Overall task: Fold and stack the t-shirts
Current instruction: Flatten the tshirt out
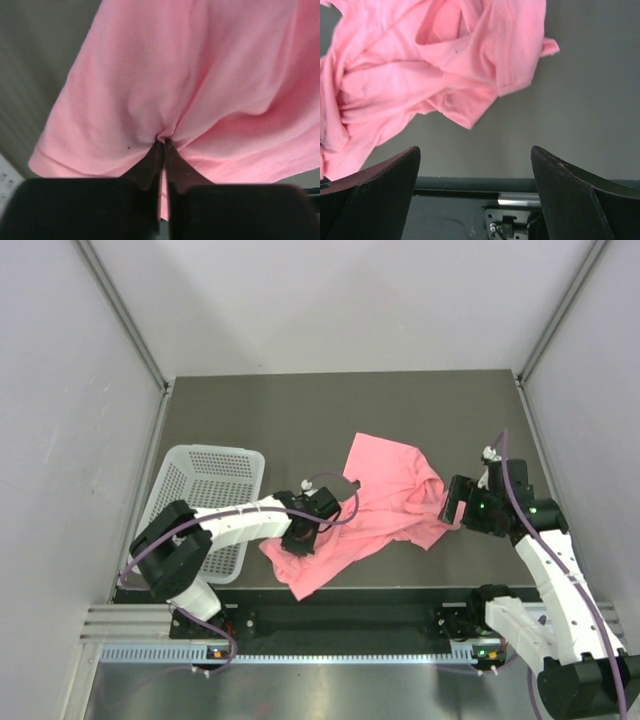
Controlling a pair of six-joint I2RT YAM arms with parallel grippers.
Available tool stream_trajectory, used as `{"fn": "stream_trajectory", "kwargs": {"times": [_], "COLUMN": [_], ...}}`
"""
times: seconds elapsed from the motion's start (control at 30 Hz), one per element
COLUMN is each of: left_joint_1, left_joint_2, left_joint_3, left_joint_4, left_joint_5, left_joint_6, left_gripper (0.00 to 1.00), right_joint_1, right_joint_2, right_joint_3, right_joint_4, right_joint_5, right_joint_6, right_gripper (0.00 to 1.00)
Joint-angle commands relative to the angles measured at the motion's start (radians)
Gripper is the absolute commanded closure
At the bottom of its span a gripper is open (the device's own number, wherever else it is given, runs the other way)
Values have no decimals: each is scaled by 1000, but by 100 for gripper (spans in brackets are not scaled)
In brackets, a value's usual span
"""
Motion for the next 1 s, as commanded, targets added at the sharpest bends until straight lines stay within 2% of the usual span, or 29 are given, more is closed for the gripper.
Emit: {"fn": "stream_trajectory", "kwargs": {"times": [0.0,0.17,0.3,0.33,0.37,0.4,0.43,0.5,0.6,0.73,0.83,0.97], "left_joint_1": [5,64,201,259,280,293,298,293,279,192,123,103], "left_joint_2": [15,47,139,164,219,242,259,249,140,-67,-165,-198], "left_joint_3": [136,309,482,557,596,633,686,666,560,383,229,124], "left_joint_4": [-19,-47,-70,-105,-129,-154,-186,-203,-196,-174,-113,-68], "left_joint_5": [-122,-256,-259,-247,-239,-241,-250,-227,-179,-33,42,56], "left_joint_6": [28,123,192,205,208,211,215,218,185,75,-16,-68], "left_gripper": [100,100,99,86,68,42,34,24,23,34,41,39], "right_joint_1": [-2,-2,-4,-4,-4,-2,-4,-4,-4,-5,-4,-5], "right_joint_2": [-18,49,132,149,184,202,222,271,324,370,411,506], "right_joint_3": [-16,2,42,62,70,79,97,117,120,94,65,59], "right_joint_4": [-31,-9,11,23,29,32,37,43,57,94,144,206], "right_joint_5": [0,-23,-20,-19,-12,-5,6,15,24,46,60,95], "right_joint_6": [6,14,1,-3,-8,-14,-19,-26,-32,-35,-29,-25], "right_gripper": [9,10,10,10,10,10,10,10,10,12,16,21]}}
